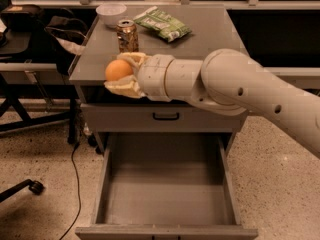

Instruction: Pick orange from middle drawer and place on counter

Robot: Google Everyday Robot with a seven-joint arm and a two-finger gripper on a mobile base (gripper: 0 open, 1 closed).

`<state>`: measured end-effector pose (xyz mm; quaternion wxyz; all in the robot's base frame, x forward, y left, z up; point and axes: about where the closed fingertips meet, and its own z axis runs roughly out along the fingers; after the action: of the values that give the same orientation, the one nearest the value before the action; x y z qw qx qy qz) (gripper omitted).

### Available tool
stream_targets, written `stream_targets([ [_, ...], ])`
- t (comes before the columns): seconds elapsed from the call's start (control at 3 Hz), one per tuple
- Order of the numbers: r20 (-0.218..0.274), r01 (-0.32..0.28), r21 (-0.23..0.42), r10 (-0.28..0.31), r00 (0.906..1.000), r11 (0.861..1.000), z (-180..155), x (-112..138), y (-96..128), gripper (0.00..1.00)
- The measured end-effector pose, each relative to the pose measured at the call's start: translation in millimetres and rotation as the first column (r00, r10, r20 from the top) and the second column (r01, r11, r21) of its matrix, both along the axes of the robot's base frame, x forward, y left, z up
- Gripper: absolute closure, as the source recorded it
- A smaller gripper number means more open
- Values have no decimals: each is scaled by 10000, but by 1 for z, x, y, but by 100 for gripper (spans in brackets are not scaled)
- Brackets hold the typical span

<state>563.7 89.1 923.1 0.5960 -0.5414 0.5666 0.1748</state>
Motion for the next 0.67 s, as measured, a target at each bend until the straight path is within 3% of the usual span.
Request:
stream_targets([
  [0.67,150,295,-462,-288,9995,9985,0,47,-20,100],
])
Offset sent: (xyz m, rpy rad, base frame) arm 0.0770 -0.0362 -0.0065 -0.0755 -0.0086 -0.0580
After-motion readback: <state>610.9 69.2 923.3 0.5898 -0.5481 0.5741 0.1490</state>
